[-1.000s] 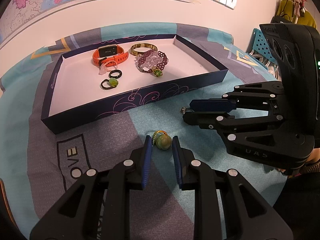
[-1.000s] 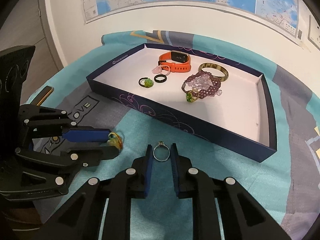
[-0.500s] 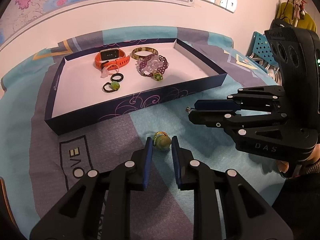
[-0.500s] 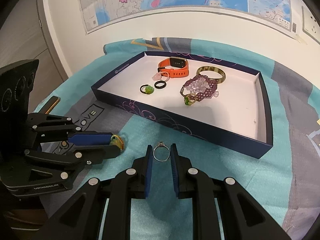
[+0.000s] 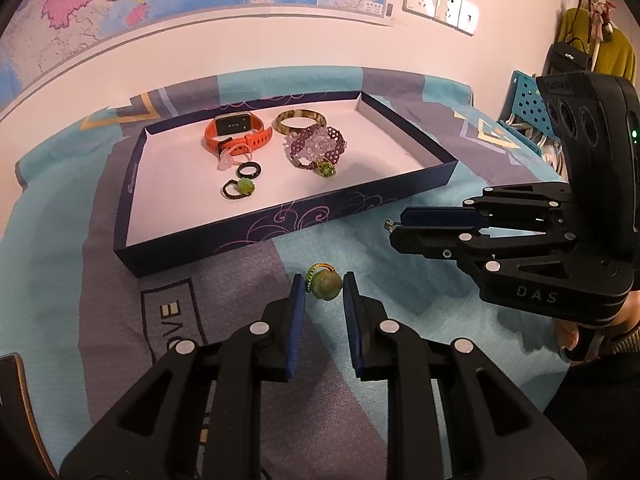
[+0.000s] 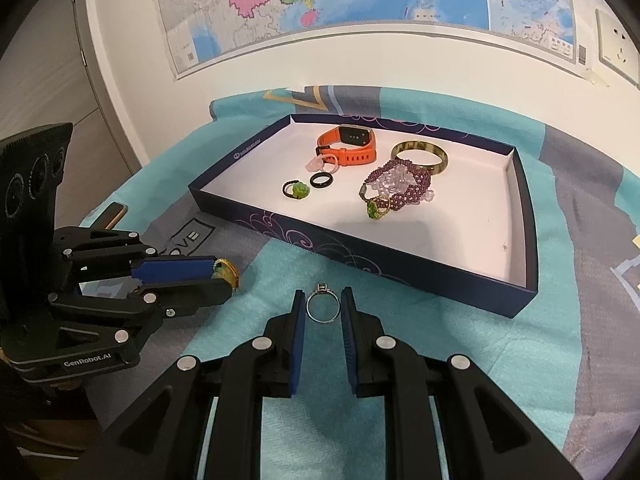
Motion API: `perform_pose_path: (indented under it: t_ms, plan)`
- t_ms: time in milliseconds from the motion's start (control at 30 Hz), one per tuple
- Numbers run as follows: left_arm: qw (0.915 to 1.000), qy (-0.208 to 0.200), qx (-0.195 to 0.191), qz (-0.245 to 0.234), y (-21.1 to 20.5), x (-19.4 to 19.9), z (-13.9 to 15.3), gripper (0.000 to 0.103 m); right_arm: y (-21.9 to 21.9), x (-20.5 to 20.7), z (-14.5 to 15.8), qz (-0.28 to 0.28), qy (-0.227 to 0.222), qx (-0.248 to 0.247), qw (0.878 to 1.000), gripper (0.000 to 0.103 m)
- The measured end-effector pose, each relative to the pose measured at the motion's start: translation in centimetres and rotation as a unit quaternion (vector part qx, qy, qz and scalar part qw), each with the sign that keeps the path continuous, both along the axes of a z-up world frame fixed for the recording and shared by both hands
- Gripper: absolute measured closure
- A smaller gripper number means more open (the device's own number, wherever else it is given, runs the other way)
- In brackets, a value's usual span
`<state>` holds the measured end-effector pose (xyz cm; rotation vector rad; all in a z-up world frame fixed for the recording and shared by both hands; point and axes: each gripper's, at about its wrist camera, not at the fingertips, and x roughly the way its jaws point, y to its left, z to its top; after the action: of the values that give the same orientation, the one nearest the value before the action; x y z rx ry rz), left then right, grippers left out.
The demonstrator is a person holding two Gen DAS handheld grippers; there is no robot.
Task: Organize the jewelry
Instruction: 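Grasp the yellow green-stone ring with the left tool while the right tool holds the silver ring, then lift both rings and carry them over the box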
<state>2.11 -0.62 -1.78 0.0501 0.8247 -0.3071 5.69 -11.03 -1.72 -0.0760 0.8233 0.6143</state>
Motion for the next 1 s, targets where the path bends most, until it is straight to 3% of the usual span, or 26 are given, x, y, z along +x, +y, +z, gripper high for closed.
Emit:
perform_pose_path:
  t_ms: [1000]
  plan:
    - [0.9993, -0.024, -0.014, 0.025, 1.9, 0.3, 1.9, 0.083, -0.1, 0.1, 1.7, -0.001, -0.030, 0.007, 1.000, 0.087]
